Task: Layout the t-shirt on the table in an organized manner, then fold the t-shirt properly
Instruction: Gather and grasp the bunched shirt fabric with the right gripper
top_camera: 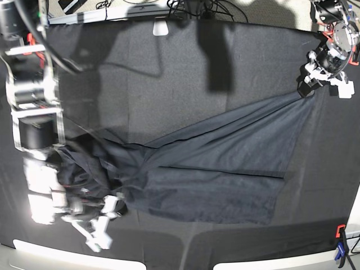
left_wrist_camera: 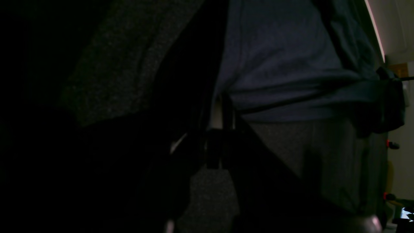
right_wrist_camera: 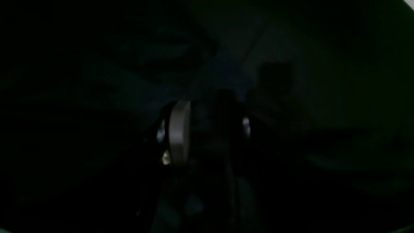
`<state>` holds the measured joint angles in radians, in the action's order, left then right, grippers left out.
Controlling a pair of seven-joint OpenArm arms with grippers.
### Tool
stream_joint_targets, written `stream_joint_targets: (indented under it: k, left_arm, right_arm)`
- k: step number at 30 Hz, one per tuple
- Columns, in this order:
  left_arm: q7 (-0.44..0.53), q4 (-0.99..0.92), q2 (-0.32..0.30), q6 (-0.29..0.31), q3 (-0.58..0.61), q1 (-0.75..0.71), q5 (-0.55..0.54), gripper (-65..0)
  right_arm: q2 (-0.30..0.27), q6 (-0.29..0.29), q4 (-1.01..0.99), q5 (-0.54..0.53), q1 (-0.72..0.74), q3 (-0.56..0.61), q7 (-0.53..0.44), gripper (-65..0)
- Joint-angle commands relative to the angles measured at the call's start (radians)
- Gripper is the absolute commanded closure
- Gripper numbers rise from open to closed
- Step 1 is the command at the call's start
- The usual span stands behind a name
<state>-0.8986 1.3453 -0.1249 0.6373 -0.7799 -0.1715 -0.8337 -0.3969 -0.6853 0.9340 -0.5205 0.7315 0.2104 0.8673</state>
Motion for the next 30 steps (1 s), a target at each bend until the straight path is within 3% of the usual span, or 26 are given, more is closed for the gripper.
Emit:
stream_joint_targets:
  k: [1, 7, 15, 18, 21, 23, 26, 30]
  left_arm:
    - [0.002, 0.014, -0.011, 0.008, -0.005, 0.005, -0.006, 0.0]
    - [0.002, 0.014, -0.011, 0.008, -0.005, 0.005, -0.006, 0.0]
    - [0.002, 0.014, -0.011, 0.008, -0.005, 0.005, -0.005, 0.0]
    - [0.002, 0.014, -0.011, 0.007, -0.005, 0.005, -0.005, 0.0]
    - [0.002, 0.014, -0.011, 0.008, -0.005, 0.005, -0.006, 0.0]
    - [0.002, 0.014, -0.011, 0.008, -0.005, 0.005, -0.006, 0.0]
    - [0.002, 0.014, -0.011, 0.007, -0.005, 0.005, -0.006, 0.0]
    - [0.001, 0.014, -0.011, 0.008, -0.005, 0.005, -0.005, 0.0]
  right_arm:
    - [-0.025, -0.013, 0.045, -0.06, 0.01, -0.023, 0.027, -17.9]
    - [-0.103, -0.013, 0.266, -0.271, -0.202, -0.104, 0.21, -17.9]
    - [-0.132, -0.013, 0.429, -0.345, -0.489, -0.238, 0.238, -17.9]
    - [-0.132, -0.013, 0.429, -0.344, -0.567, -0.287, 0.212, -17.9]
    - [-0.131, -0.013, 0.429, -0.344, -0.625, -0.33, 0.09, -17.9]
    - [-0.126, -0.013, 0.424, -0.324, -0.629, -0.333, 0.087, -17.9]
    - [-0.092, -0.013, 0.4, -0.223, -0.61, -0.334, 0.077, -17.9]
    - [-0.035, -0.013, 0.354, -0.175, -0.567, -0.334, 0.037, -17.9]
